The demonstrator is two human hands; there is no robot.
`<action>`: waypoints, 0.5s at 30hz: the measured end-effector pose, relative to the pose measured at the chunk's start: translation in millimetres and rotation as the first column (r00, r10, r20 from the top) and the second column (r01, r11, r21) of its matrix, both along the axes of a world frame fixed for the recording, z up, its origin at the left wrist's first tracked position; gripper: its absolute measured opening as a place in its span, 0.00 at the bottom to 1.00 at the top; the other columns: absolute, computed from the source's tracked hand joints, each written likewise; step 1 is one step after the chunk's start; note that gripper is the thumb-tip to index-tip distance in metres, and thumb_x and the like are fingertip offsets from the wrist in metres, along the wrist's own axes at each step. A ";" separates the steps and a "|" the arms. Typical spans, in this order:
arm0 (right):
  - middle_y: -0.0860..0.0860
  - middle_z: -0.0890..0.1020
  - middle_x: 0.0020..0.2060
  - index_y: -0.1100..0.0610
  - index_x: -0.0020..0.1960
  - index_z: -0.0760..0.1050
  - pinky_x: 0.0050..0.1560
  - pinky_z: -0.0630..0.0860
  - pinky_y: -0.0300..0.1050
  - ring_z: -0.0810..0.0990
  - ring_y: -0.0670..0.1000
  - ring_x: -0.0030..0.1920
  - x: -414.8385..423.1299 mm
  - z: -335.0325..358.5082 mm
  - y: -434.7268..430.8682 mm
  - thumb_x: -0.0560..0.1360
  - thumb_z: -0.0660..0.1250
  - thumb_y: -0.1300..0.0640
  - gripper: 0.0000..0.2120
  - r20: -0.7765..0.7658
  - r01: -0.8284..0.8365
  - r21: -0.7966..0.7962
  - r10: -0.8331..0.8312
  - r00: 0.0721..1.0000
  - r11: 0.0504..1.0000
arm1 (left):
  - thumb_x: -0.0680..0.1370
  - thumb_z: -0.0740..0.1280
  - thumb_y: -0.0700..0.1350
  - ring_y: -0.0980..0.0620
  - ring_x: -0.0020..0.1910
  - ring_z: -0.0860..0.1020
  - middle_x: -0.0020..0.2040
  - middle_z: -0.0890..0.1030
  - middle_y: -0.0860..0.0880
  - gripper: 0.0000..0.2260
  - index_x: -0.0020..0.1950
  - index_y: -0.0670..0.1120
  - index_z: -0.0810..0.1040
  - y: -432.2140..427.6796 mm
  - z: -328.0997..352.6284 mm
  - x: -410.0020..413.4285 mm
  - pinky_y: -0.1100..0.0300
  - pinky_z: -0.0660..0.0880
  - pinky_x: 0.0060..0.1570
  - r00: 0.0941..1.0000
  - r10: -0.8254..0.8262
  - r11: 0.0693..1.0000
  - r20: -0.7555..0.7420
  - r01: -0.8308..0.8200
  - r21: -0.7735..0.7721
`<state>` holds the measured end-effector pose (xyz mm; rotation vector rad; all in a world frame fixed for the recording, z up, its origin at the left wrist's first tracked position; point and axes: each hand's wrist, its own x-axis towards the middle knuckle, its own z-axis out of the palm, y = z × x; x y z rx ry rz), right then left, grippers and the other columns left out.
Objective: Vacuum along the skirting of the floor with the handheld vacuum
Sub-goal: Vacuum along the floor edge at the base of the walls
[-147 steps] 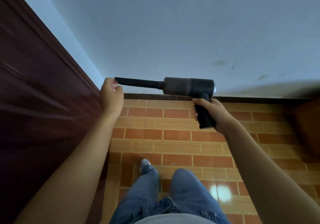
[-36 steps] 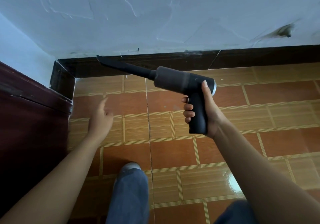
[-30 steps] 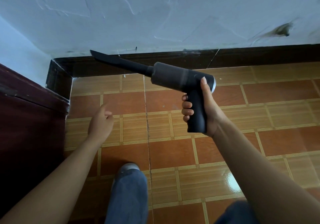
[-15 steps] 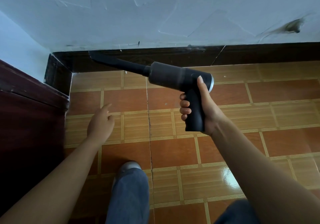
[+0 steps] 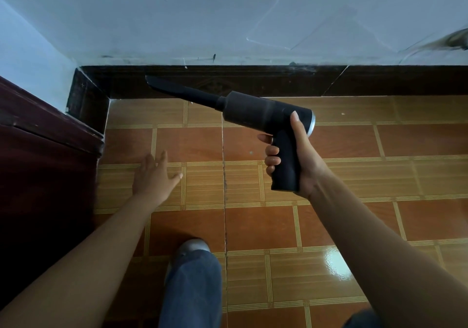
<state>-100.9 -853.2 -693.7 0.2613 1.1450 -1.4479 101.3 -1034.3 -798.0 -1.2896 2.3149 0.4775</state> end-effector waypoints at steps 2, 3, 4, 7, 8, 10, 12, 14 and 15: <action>0.47 0.70 0.26 0.60 0.51 0.75 0.25 0.69 0.37 0.67 0.44 0.23 -0.8 -3.6 -2.6 0.70 0.58 0.33 0.30 0.001 -0.005 -0.006 0.005 1.000 1.000 | 0.79 0.58 0.60 0.41 0.77 0.47 0.78 0.49 0.38 0.36 0.79 0.47 0.45 -1.0 -2.6 -0.4 0.46 0.52 0.74 1.000 0.000 1.000 0.024 0.000 0.005; 0.47 0.71 0.26 0.60 0.51 0.75 0.25 0.70 0.37 0.68 0.44 0.23 -1.1 -5.8 -4.2 0.70 0.58 0.33 0.30 -0.001 -0.009 -0.002 0.009 1.000 1.000 | 0.79 0.57 0.61 0.41 0.77 0.46 0.78 0.48 0.38 0.36 0.79 0.46 0.44 -1.3 -3.0 -1.2 0.46 0.52 0.74 0.999 -0.001 1.000 0.033 0.001 0.008; 0.48 0.71 0.26 0.60 0.51 0.75 0.25 0.70 0.37 0.68 0.44 0.23 -1.5 -8.0 -5.3 0.71 0.58 0.33 0.30 -0.005 -0.012 0.008 0.012 1.000 1.000 | 0.79 0.58 0.61 0.41 0.77 0.46 0.78 0.47 0.38 0.37 0.79 0.46 0.43 -1.3 -3.5 -2.3 0.47 0.51 0.74 0.999 -0.005 1.000 0.040 0.004 0.010; 0.48 0.72 0.26 0.60 0.51 0.76 0.26 0.70 0.37 0.69 0.45 0.24 -1.3 -17.8 -8.7 0.71 0.59 0.33 0.29 -0.018 -0.029 0.055 0.030 0.999 0.998 | 0.78 0.58 0.61 0.42 0.77 0.45 0.78 0.46 0.38 0.39 0.78 0.44 0.43 -2.4 -6.1 -7.1 0.47 0.51 0.74 0.998 -0.021 1.000 0.060 0.020 0.018; 0.48 0.72 0.27 0.60 0.51 0.76 0.26 0.71 0.37 0.69 0.45 0.24 -0.4 -21.8 -9.7 0.71 0.60 0.33 0.29 -0.015 -0.034 0.072 0.035 0.999 0.997 | 0.78 0.58 0.62 0.42 0.77 0.45 0.78 0.45 0.38 0.39 0.78 0.43 0.42 -3.0 -7.6 -8.5 0.48 0.50 0.74 0.997 -0.025 1.000 0.069 0.024 0.020; 0.48 0.72 0.27 0.60 0.51 0.76 0.26 0.71 0.37 0.69 0.45 0.24 2.1 -29.4 -11.4 0.71 0.61 0.34 0.29 -0.001 -0.032 0.101 0.033 0.999 0.994 | 0.78 0.57 0.62 0.42 0.77 0.45 0.78 0.45 0.38 0.40 0.78 0.42 0.42 -3.8 -10.8 -10.0 0.49 0.49 0.75 0.996 -0.037 0.999 0.086 0.036 0.020; 0.49 0.73 0.27 0.60 0.51 0.76 0.26 0.72 0.37 0.70 0.45 0.24 3.7 -36.2 -13.0 0.70 0.62 0.34 0.29 0.007 -0.020 0.117 0.020 1.000 0.993 | 0.78 0.57 0.62 0.42 0.77 0.44 0.78 0.45 0.38 0.40 0.78 0.40 0.42 -4.7 -13.8 -10.9 0.49 0.48 0.75 0.994 -0.057 0.998 0.096 0.055 0.020; 0.49 0.73 0.27 0.59 0.50 0.76 0.26 0.72 0.38 0.71 0.45 0.24 4.7 -41.9 -14.9 0.69 0.63 0.34 0.28 0.014 -0.010 0.125 0.008 1.000 0.992 | 0.78 0.57 0.62 0.42 0.77 0.44 0.78 0.45 0.38 0.40 0.78 0.40 0.43 -5.3 -15.7 -11.9 0.50 0.46 0.75 0.992 -0.069 0.997 0.101 0.067 0.028; 0.49 0.74 0.27 0.59 0.50 0.76 0.26 0.73 0.38 0.71 0.45 0.24 5.0 -44.6 -16.2 0.69 0.63 0.34 0.28 0.016 -0.006 0.127 0.004 1.000 0.992 | 0.78 0.57 0.62 0.42 0.77 0.43 0.78 0.45 0.38 0.40 0.78 0.40 0.43 -5.5 -16.4 -12.9 0.50 0.46 0.75 0.992 -0.075 0.997 0.106 0.072 0.031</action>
